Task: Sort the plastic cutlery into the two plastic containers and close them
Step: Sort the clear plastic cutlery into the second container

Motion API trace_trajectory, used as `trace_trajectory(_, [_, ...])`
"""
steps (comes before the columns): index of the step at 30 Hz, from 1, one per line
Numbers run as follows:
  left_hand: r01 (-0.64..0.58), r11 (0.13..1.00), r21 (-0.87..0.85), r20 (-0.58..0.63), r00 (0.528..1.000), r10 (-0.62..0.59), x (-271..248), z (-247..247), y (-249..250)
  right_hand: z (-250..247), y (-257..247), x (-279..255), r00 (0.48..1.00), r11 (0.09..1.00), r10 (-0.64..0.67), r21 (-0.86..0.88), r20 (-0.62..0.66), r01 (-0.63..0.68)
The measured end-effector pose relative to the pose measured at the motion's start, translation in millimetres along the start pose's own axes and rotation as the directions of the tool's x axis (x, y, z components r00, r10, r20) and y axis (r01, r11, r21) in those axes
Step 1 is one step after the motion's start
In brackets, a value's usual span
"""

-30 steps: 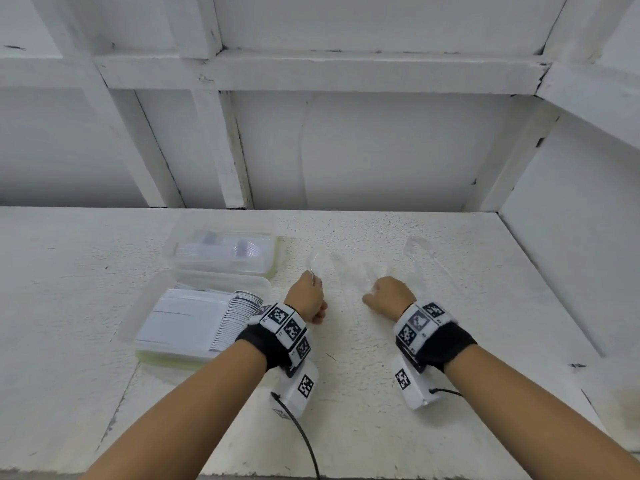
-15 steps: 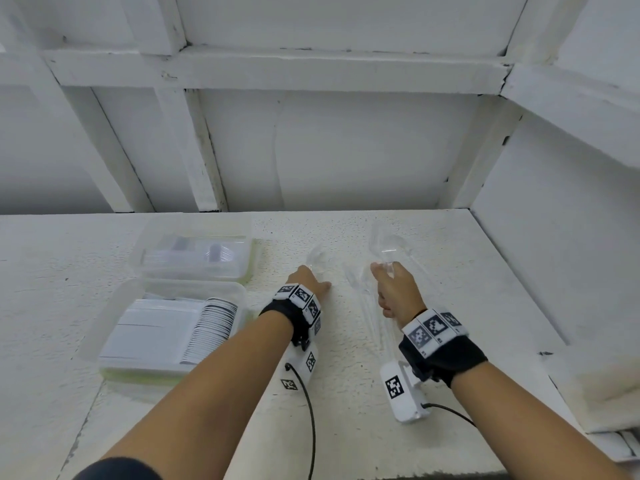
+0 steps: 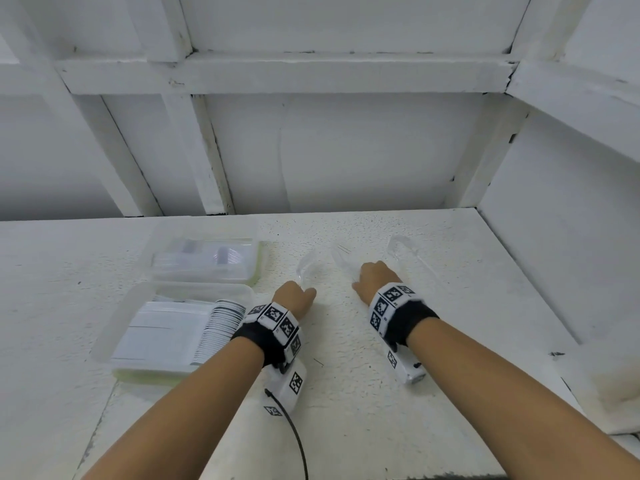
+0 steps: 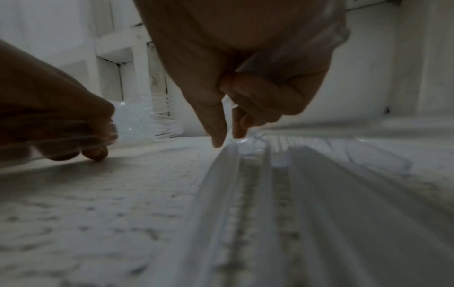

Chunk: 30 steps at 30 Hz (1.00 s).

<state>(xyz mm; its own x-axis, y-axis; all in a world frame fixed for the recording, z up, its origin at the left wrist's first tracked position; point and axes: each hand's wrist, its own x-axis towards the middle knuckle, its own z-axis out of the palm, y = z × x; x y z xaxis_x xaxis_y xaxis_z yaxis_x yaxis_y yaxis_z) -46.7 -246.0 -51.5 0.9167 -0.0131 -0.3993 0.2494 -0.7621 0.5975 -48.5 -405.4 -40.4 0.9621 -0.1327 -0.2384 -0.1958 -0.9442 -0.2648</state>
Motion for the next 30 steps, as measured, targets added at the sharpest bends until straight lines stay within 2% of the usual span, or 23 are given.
trace_trajectory(4, [-0.037,0.982,-0.186,-0.003,0.999,0.037,-9.6,-4.5,-1.8,-2.6,2.8,5.8,0.996,0.997,-0.046,0.061,-0.073,0.05])
trace_trajectory(7, [-0.032,0.928,-0.371,0.021,0.999,0.043,-19.2,-8.5,0.1,-11.3,0.0,1.0,0.983,0.971,-0.051,0.221,-0.179,0.091])
trace_trajectory(11, [-0.06,0.86,-0.507,0.05,0.994,0.099,-38.0,-18.1,8.3,-30.1,-4.2,-18.4,0.956,0.813,-0.013,0.554,-0.293,0.181])
trace_trajectory(14, [-0.145,0.834,-0.532,0.052,0.978,0.203,-52.9,-23.3,12.6,-42.3,-8.3,-34.4,0.949,0.733,-0.042,0.636,-0.314,0.242])
trace_trajectory(18, [-0.241,0.764,-0.599,0.057,0.938,0.341,-67.1,-24.4,11.0,-45.8,-15.8,-51.8,0.962,0.655,-0.071,0.715,-0.264,0.244])
trace_trajectory(22, [-0.258,0.723,-0.641,0.078,0.915,0.396,-75.5,-28.2,7.0,-42.6,-24.1,-61.2,0.98,0.67,-0.095,0.716,-0.178,0.195])
trace_trajectory(23, [-0.242,0.708,-0.663,0.098,0.91,0.403,-76.5,-29.9,6.0,-41.6,-25.3,-61.4,0.984,0.649,-0.087,0.74,-0.155,0.174])
trace_trajectory(24, [-0.213,0.69,-0.691,0.121,0.908,0.401,-77.9,-32.2,5.2,-40.8,-26.2,-61.3,0.99,0.592,-0.073,0.794,-0.118,0.138])
trace_trajectory(27, [-0.13,0.634,-0.762,0.169,0.905,0.389,-80.4,-37.0,2.4,-41.8,-28.0,-62.6,0.998,0.339,-0.069,0.94,-0.012,0.035])
trace_trajectory(28, [-0.111,0.625,-0.772,0.182,0.905,0.385,-81.7,-38.5,1.3,-42.3,-28.8,-62.6,0.997,0.303,-0.08,0.952,-0.008,0.032])
trace_trajectory(30, [-0.067,0.615,-0.785,0.212,0.905,0.368,-84.8,-41.5,-0.4,-42.0,-30.0,-62.4,0.993,0.316,-0.109,0.945,-0.047,0.079])
